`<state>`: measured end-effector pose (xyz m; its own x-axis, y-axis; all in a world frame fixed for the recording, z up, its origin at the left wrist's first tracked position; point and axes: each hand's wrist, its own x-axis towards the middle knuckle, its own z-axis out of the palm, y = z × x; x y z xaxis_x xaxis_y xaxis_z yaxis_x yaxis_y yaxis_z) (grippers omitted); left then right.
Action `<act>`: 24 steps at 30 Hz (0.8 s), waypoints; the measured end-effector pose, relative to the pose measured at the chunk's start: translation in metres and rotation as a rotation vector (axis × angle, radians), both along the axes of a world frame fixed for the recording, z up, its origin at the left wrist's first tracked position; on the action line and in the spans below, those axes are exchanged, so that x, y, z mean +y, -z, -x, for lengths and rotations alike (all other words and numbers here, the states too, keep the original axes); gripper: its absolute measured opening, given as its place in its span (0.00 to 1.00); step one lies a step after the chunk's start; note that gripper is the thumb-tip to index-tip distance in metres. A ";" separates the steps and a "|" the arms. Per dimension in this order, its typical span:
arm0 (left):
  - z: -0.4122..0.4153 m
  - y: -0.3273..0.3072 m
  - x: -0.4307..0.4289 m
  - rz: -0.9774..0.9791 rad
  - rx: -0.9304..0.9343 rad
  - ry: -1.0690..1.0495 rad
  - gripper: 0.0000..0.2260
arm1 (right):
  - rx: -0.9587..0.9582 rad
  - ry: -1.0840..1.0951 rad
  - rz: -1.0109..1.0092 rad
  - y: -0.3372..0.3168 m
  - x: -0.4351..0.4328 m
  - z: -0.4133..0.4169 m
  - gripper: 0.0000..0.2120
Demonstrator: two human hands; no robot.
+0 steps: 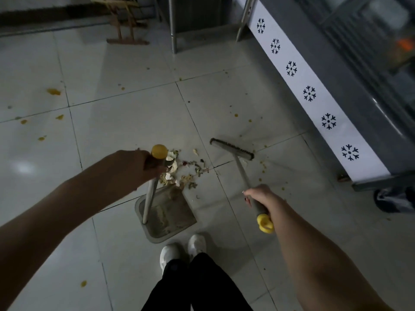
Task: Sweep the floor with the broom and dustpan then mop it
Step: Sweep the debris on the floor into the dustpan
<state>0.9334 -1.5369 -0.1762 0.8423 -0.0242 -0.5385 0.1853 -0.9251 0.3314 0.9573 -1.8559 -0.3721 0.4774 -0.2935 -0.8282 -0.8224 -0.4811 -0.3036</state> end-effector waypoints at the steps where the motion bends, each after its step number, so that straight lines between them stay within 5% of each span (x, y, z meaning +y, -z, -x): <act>1: -0.001 0.001 -0.004 0.005 0.012 -0.005 0.12 | -0.009 0.013 -0.008 0.001 -0.006 -0.005 0.13; 14: -0.023 -0.010 -0.070 0.012 0.199 -0.308 0.14 | 0.110 0.441 -0.346 0.031 -0.058 -0.052 0.09; 24: -0.002 -0.018 -0.077 0.027 0.207 -0.544 0.15 | 0.335 0.438 -0.769 -0.007 -0.019 -0.075 0.11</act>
<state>0.9351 -1.6137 -0.1584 0.6145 0.3668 -0.6985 0.6952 -0.6703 0.2597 1.0328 -1.8745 -0.3651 0.1567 0.2933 -0.9431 -0.9843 0.1253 -0.1245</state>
